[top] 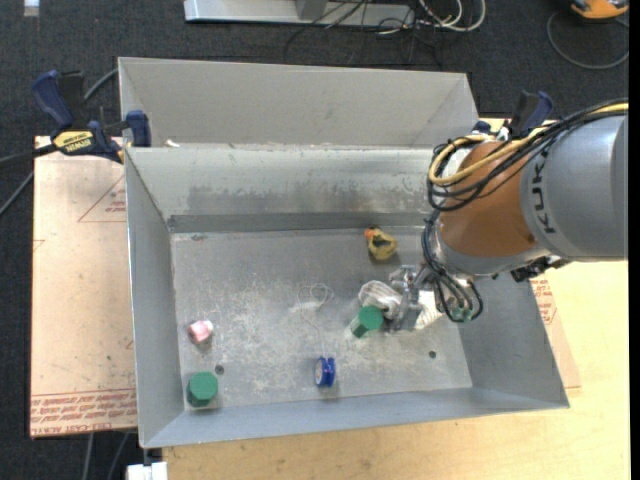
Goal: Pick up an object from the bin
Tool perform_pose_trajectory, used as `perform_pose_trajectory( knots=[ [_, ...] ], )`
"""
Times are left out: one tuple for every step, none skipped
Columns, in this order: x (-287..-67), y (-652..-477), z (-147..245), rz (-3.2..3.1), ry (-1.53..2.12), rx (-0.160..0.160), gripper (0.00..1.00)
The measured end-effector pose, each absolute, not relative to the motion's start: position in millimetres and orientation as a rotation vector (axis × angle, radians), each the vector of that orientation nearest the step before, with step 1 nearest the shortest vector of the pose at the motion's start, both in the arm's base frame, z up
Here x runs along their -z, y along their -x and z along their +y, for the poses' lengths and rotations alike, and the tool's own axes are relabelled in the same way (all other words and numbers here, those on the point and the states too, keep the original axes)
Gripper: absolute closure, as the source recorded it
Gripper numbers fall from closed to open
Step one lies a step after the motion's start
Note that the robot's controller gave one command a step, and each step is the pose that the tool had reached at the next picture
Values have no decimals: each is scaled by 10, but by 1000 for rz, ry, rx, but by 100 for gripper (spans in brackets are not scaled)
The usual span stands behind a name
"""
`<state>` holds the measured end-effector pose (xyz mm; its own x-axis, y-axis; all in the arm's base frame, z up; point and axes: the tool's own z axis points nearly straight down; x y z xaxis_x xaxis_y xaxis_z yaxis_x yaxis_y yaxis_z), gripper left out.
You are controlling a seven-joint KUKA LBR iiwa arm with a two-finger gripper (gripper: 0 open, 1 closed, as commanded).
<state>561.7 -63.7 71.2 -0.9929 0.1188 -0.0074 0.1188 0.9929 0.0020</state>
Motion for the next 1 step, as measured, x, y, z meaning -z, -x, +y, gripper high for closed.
perform_pose_trajectory(
  knots=[
    [-2018,-5616,-494,3121,-259,-4,100]
  ],
)
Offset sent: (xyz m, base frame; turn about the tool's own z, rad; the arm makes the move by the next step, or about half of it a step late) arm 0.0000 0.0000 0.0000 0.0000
